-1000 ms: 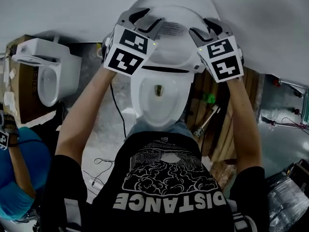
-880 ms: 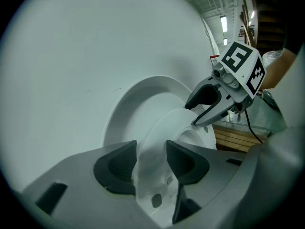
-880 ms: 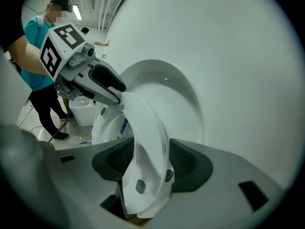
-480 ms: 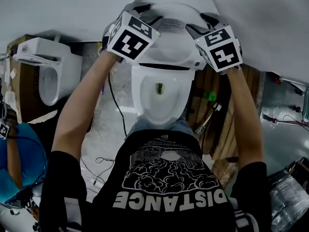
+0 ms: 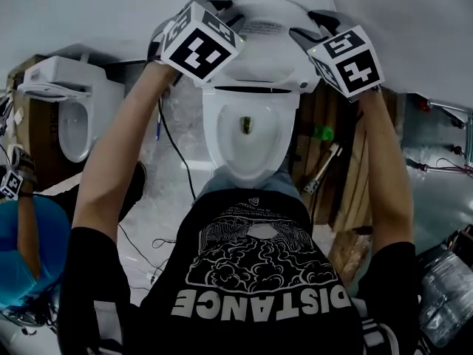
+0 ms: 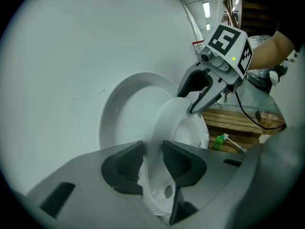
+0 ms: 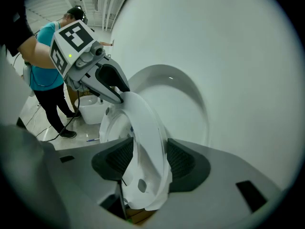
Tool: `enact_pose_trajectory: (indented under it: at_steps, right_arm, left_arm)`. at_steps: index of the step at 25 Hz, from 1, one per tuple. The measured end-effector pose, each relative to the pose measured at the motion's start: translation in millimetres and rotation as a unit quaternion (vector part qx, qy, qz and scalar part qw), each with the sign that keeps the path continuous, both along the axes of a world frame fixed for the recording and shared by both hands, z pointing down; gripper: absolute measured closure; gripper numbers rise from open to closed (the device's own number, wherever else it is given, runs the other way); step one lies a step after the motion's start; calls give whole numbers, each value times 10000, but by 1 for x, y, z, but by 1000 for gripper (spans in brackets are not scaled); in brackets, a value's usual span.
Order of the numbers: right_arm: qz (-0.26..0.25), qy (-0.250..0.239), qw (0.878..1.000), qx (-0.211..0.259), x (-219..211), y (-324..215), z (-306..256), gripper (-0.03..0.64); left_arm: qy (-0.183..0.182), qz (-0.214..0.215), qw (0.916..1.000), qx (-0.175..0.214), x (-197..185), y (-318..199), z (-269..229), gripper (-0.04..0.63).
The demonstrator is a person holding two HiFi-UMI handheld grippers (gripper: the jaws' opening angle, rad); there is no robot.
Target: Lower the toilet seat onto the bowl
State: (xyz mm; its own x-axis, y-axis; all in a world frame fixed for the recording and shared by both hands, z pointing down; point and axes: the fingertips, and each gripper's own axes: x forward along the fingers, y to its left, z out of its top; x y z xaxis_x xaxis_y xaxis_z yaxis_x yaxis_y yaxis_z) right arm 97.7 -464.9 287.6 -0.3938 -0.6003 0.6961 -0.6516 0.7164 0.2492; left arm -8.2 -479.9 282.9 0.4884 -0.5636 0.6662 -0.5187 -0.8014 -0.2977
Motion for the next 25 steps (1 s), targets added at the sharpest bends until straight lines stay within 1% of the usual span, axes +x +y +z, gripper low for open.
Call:
enact_pose_trajectory:
  at_steps: [2,5,9,11,14,18,22,25]
  right_arm:
    - [30,29,10000,56,0,5,-1,394]
    - [64,171,9998,127,1,14,-3,423]
    - [67,533,9985,101,1,28,-4,449]
    - [58,708,9974,128,2,35,-4,456]
    - [53,818,9966,108,1,44,-4,457]
    - [-2,1013,9948,100,2,54,-3,457]
    - [-63,1064,9943,73,3,71,-4,465]
    - [-110,1079,9940,123,1,83,-4,468]
  left_arm:
    - [-2,50,10000,26,-2,5,-2,462]
    - [-43,177,9998,58,-4,16,-3,466]
    - [-160,396,9990,103,-6,32,-4,477]
    - [-259,501,9983,176,-6,42,-5,480]
    - [-310,615,9974,233,-7,53,-6,485]
    - [-270,674,9970,260,-6,66,-8,491]
    - [-208,703,9971,206,-6,82,-9,491]
    - [-247,702,9969,250,-6,93,-8,491]
